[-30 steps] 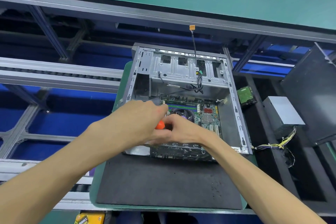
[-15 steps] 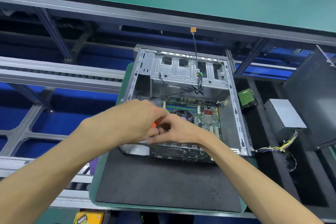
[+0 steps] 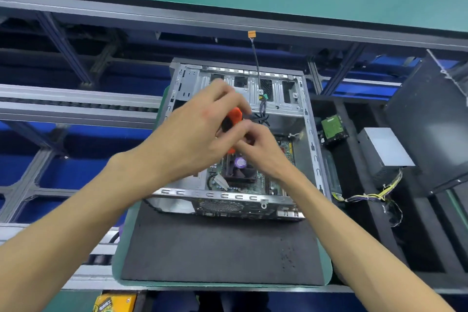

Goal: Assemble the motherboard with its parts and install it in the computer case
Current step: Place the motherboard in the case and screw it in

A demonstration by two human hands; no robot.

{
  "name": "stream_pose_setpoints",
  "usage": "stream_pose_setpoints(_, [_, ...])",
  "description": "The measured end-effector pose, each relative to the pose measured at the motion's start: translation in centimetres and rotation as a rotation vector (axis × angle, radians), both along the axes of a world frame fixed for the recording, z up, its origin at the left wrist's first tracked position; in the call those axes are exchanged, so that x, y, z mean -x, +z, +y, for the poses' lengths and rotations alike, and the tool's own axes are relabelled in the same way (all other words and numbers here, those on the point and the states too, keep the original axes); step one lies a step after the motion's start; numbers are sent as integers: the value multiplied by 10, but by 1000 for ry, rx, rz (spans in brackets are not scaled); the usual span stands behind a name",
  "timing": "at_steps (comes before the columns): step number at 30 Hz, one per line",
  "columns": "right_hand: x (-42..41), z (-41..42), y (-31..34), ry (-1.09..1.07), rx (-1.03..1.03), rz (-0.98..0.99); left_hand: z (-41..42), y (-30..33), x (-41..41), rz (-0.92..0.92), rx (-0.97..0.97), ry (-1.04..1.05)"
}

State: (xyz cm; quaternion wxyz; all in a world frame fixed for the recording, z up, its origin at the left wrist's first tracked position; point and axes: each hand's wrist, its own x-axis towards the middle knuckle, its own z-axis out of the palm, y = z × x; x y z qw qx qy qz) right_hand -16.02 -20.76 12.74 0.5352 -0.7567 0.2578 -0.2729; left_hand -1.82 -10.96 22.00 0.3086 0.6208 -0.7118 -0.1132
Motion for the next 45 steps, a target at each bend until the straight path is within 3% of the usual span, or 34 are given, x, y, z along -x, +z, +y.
stream_pose_setpoints(5, [66,-16,21,-345,-230,-249,-39,1,59,256,95,-22])
stream_pose_setpoints(7, [102,-26,25,-503,-305,-334,-50,-1,89,341,53,-88])
stream_pose_setpoints(11, [181,-41,23,-616,-490,-542,-67,-16,154,434,-75,-244])
stream_pose_setpoints(16, [261,-37,-7,-830,-537,-421,-91,-63,235,435,-285,-327])
stream_pose_setpoints(19, [292,-30,-39,-887,-547,-347,-104,-112,268,269,-460,-323])
stream_pose_setpoints(23, [320,-23,-83,-903,-625,-247,-113,-170,288,-348,-557,-374])
stream_pose_setpoints(25, [329,-21,-101,-910,-667,-191,-117,-191,300,-493,-549,-391])
stream_pose_setpoints(31, [345,-22,-132,-901,-751,-126,-133,-235,335,-632,-660,-414])
stream_pose_setpoints(37, [352,-23,-146,-881,-798,-146,-139,-270,354,-892,-728,-461])
stream_pose_setpoints(45, [357,-27,-157,-889,-827,-169,-142,-289,364,-992,-810,-514])
